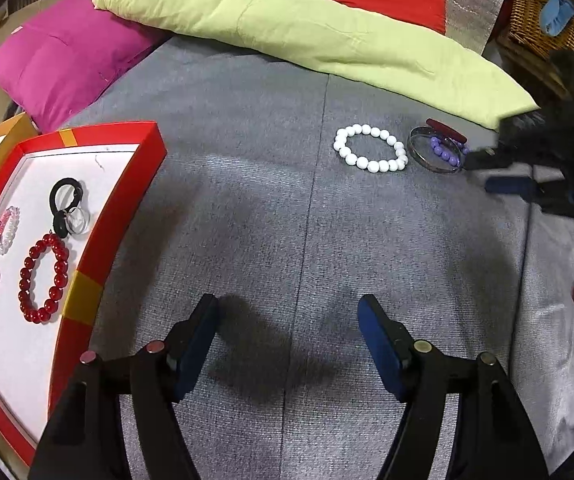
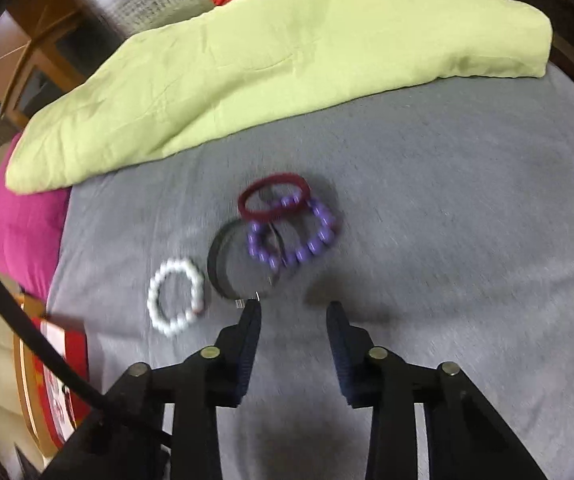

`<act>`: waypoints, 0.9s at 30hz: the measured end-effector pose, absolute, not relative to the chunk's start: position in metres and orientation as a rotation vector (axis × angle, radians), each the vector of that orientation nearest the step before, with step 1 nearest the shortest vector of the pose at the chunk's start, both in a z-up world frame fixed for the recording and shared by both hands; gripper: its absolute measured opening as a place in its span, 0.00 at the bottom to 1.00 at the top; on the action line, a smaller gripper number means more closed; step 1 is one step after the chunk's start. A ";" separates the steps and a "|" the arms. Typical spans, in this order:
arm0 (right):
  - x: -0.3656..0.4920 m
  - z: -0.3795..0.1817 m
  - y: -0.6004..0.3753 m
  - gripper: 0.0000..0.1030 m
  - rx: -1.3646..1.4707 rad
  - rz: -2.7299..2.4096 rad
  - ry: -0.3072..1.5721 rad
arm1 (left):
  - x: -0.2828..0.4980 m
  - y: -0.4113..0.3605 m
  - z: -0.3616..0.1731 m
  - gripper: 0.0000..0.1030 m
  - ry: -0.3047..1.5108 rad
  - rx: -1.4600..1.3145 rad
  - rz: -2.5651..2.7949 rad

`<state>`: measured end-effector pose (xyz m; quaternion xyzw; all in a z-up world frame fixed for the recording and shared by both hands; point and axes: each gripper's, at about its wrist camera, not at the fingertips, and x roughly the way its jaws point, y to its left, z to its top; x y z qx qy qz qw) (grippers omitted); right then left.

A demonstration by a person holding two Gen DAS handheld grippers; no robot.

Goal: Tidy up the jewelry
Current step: 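Reach the right gripper to the silver metal bangle and close on it, then grasp the maroon bangle with the left gripper while the right holds the silver bangle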

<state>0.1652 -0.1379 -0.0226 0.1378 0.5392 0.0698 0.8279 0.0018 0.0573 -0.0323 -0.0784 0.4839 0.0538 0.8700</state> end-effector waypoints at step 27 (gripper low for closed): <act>0.073 -0.018 -0.244 0.03 0.441 0.187 0.974 | 0.001 0.044 -0.037 0.74 0.977 -0.063 0.162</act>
